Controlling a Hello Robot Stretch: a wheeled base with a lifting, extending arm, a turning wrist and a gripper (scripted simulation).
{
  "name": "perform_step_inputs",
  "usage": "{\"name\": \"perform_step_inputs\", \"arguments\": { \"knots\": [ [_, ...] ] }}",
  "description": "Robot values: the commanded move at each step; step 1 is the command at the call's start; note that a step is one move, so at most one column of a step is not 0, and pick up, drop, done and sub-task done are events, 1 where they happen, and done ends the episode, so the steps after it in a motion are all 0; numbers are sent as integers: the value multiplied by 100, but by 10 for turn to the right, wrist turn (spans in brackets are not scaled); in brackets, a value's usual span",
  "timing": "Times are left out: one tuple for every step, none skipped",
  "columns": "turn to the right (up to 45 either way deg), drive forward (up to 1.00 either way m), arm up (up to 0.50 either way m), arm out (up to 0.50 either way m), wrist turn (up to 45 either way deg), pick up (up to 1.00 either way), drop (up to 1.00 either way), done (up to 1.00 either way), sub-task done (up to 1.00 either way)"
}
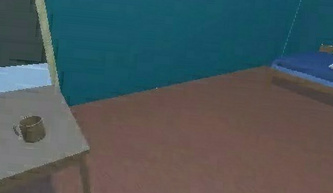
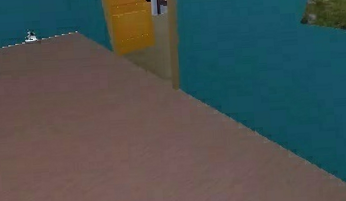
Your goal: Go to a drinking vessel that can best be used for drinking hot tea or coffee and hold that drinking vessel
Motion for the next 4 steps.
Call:
{"name": "perform_step_inputs", "arguments": {
  "knots": [
    [-450, 0, 0, 0, 0, 0, 0, 0, 0],
    [-450, 0, 0, 0, 0, 0, 0, 0, 0],
    [-330, 0, 0, 0, 0, 0, 0, 0, 0],
    [450, 0, 0, 0, 0, 0, 0, 0, 0]
  ]
}}
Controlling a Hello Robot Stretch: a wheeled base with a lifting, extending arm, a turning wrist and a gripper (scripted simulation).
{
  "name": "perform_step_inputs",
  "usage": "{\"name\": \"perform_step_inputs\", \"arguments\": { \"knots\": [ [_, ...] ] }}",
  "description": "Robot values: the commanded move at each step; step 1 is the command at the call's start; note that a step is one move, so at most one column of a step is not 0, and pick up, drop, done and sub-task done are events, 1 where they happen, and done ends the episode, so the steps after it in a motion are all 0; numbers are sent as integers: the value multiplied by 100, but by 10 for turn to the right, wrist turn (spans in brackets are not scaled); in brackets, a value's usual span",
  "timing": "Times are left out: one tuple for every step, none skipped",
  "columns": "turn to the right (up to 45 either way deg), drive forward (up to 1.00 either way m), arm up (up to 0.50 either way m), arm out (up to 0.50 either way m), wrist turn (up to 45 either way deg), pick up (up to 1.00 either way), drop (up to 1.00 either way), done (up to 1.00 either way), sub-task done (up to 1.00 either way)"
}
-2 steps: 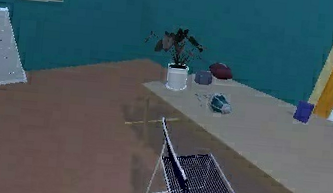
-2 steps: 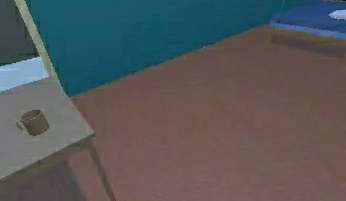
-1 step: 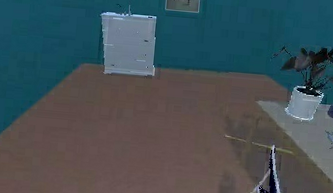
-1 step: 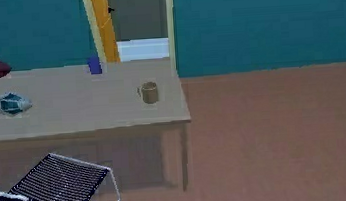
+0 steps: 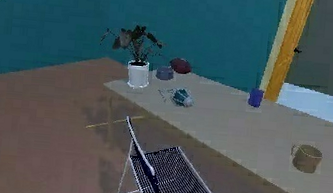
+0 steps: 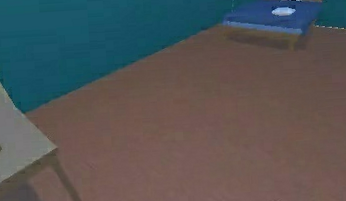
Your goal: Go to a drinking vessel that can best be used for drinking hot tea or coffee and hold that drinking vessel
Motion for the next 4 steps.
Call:
{"name": "perform_step_inputs", "arguments": {
  "knots": [
    [450, 0, 0, 0, 0, 0, 0, 0, 0],
    [210, 0, 0, 0, 0, 0, 0, 0, 0],
    [0, 70, 0, 0, 0, 0, 0, 0, 0],
    [-450, 0, 0, 0, 0, 0, 0, 0, 0]
  ]
}}
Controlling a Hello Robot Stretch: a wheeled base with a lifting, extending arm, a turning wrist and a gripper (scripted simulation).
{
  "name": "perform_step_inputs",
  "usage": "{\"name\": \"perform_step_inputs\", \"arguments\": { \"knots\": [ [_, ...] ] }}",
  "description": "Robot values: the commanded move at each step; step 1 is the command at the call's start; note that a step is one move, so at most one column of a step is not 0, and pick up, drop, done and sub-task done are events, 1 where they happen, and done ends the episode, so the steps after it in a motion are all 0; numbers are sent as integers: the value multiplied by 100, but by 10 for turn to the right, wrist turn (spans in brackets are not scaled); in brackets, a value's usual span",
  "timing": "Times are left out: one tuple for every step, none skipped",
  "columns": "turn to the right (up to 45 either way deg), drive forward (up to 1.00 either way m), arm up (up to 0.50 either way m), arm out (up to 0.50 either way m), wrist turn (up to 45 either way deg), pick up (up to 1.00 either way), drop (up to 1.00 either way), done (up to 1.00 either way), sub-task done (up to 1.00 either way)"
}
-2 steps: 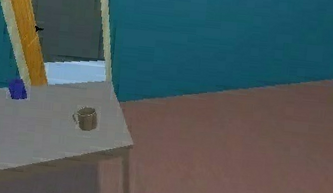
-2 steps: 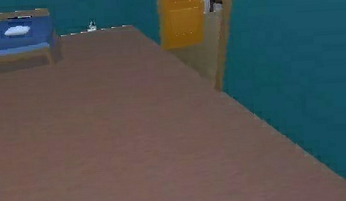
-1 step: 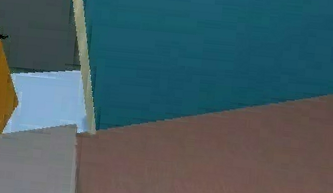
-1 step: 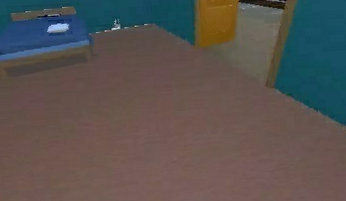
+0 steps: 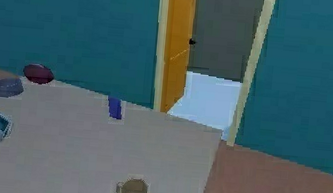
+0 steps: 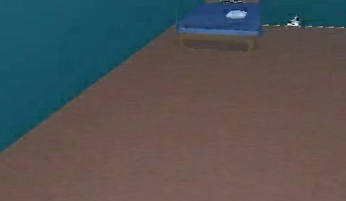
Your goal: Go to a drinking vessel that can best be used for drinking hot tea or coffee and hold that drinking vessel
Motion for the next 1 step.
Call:
{"name": "perform_step_inputs", "arguments": {
  "knots": [
    [-450, 0, 0, 0, 0, 0, 0, 0, 0]
  ]
}}
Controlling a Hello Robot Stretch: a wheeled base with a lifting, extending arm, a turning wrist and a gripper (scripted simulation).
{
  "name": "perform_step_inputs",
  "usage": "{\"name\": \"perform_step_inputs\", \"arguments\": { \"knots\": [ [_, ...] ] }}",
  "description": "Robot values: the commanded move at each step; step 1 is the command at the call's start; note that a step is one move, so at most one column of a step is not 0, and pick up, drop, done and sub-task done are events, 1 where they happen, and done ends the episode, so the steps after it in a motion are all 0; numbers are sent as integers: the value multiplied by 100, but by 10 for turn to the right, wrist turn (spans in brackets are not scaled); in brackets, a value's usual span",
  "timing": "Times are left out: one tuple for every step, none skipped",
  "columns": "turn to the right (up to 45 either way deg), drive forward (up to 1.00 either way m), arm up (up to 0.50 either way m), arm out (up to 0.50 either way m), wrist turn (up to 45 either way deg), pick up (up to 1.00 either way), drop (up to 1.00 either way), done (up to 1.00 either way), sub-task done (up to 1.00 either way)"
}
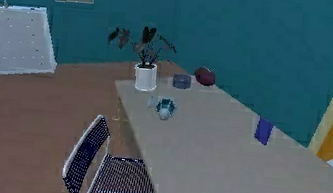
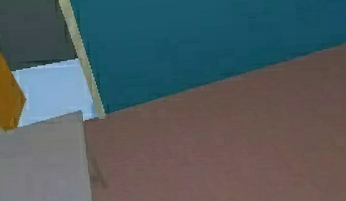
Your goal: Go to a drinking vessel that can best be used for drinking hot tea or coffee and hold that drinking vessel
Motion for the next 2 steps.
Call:
{"name": "perform_step_inputs", "arguments": {
  "knots": [
    [-450, 0, 0, 0, 0, 0, 0, 0, 0],
    [0, 0, 50, 0, 0, 0, 0, 0, 0]
  ]
}}
